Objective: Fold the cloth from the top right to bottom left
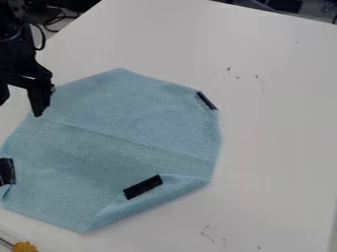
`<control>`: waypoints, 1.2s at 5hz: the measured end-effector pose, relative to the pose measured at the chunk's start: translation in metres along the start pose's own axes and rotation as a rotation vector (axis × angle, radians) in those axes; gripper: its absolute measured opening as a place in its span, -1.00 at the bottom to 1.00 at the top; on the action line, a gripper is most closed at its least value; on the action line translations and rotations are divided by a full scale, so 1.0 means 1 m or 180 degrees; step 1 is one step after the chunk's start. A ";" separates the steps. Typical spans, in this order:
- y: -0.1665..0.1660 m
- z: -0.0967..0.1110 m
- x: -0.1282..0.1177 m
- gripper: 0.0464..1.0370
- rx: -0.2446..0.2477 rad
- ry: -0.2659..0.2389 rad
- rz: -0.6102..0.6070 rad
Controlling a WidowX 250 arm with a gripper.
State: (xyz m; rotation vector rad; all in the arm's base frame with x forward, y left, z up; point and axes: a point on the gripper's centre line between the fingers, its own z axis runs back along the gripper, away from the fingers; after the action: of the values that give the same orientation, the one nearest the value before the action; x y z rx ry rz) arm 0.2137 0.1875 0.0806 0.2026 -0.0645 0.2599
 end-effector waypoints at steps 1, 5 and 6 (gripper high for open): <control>-0.004 -0.007 -0.002 0.93 -0.0033 0.0072 0.0002; -0.161 0.022 0.083 0.93 -0.0203 -0.0352 -0.0414; -0.190 0.023 0.088 0.93 -0.0334 -0.0311 -0.0369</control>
State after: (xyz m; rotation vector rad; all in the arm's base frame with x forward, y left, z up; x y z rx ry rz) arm 0.3472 0.0245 0.0745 0.1140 -0.1625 0.1304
